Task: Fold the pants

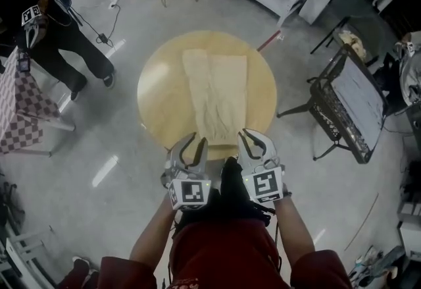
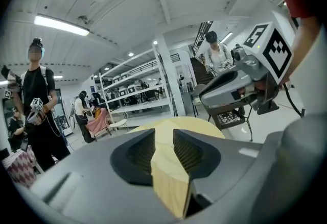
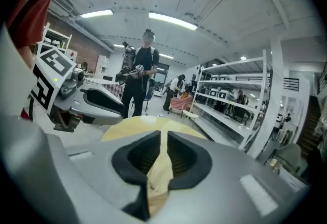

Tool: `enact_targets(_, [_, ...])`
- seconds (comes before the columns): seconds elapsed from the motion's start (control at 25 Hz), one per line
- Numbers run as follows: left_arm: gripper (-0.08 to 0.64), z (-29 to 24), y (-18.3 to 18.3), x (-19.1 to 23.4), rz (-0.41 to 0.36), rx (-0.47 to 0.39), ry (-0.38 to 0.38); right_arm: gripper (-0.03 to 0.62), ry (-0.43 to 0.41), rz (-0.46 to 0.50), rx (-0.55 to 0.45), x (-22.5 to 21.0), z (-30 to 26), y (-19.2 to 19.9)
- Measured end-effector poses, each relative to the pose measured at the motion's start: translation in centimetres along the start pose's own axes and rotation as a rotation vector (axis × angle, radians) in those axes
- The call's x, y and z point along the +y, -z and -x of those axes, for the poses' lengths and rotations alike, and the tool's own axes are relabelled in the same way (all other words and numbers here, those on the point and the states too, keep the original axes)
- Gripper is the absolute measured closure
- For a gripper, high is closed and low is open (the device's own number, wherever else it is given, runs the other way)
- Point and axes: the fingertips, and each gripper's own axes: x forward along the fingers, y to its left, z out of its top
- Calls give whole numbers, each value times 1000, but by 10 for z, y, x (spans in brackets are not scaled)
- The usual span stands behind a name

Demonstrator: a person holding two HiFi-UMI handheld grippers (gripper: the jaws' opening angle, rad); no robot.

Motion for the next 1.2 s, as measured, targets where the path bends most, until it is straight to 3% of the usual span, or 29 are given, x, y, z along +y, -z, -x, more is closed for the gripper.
enact_targets(0.12, [409,-8,18,-15,-56,53,54,533,-36,24,44,7,-5,20])
enact_targets(0.28, [352,-20,39,-41,-152,149,174,453,-130,85,167,19,-10,55])
enact_targets(0.52, [260,-32,77,-72,-287,306,353,359,-291,234,317,39,-18,99])
enact_targets(0.8, [221,-44,110,-91,-361,428,473,333,-434,319,451,51,-31,143])
enact_targets(1.2, [224,-67,137,-97,-357,528,603,333,-593,336,568,52,-56,177])
